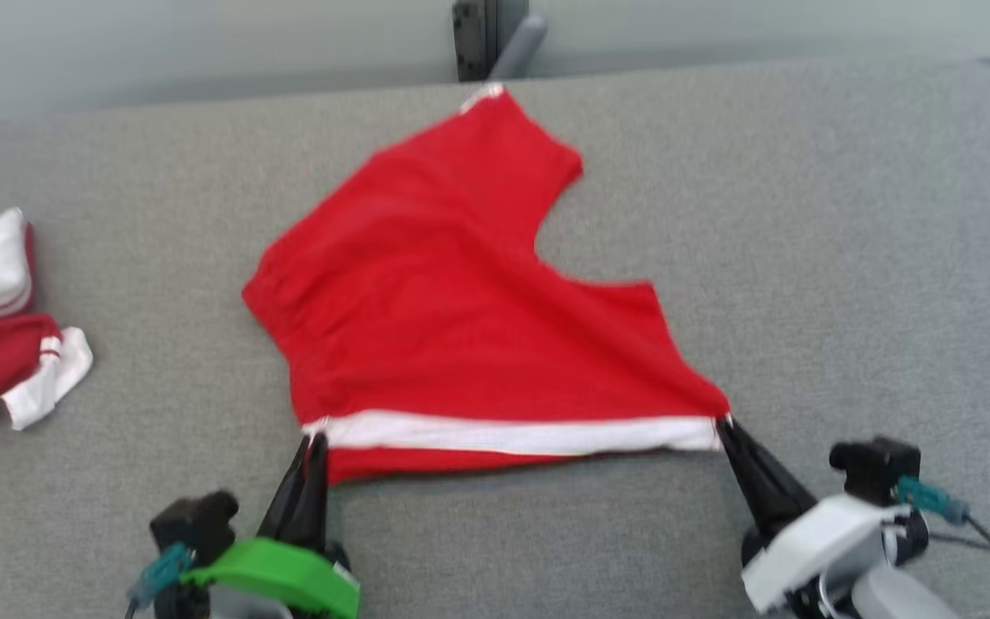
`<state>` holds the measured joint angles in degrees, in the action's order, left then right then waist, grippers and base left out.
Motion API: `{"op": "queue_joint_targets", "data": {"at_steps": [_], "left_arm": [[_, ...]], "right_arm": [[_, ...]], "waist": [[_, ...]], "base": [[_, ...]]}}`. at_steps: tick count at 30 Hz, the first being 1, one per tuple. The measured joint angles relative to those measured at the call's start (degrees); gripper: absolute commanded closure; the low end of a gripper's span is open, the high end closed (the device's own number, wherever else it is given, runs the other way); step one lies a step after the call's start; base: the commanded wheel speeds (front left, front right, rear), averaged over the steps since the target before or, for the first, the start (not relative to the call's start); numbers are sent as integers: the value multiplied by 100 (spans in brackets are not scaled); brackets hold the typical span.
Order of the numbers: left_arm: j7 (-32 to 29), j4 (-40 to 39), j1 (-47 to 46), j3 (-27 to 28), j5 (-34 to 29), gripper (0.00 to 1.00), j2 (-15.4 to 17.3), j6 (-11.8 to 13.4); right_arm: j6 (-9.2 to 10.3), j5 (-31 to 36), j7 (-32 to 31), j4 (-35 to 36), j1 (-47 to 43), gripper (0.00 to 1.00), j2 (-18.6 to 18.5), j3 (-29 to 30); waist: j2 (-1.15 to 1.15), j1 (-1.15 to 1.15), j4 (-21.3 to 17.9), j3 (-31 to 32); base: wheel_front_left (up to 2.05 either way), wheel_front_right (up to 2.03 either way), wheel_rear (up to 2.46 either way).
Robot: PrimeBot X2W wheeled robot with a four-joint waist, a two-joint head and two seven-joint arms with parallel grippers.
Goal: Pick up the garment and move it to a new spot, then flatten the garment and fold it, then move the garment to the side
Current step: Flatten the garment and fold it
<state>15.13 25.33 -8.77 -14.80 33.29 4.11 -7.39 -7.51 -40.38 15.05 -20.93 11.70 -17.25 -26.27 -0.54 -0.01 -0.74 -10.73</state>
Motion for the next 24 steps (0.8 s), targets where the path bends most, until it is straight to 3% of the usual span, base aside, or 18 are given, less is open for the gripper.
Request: {"op": "queue_joint_targets", "data": {"at_steps": [8, 14, 19, 24], "left_arm": [[-1, -145, 1057, 215, 187, 100, 60, 0], [-1, -532, 1400, 144, 231, 100, 52, 0], [0, -987, 1095, 33, 304, 100, 35, 0], [0, -1147, 359, 34, 376, 100, -62, 0]], "right_arm": [[-2, -235, -1, 238, -976, 100, -291, -143], [-1, -347, 0, 584, -1251, 100, -524, -124], [-1, -190, 0, 546, -530, 100, -535, -67], [-1, -67, -1, -148, 944, 100, -530, -311]], "waist": [[0, 0, -21, 841], [0, 0, 2, 1064], [0, 0, 118, 887], [0, 0, 360, 491]], "base": [[0, 0, 0], [0, 0, 0], [0, 0, 0], [0, 0, 0]]}}
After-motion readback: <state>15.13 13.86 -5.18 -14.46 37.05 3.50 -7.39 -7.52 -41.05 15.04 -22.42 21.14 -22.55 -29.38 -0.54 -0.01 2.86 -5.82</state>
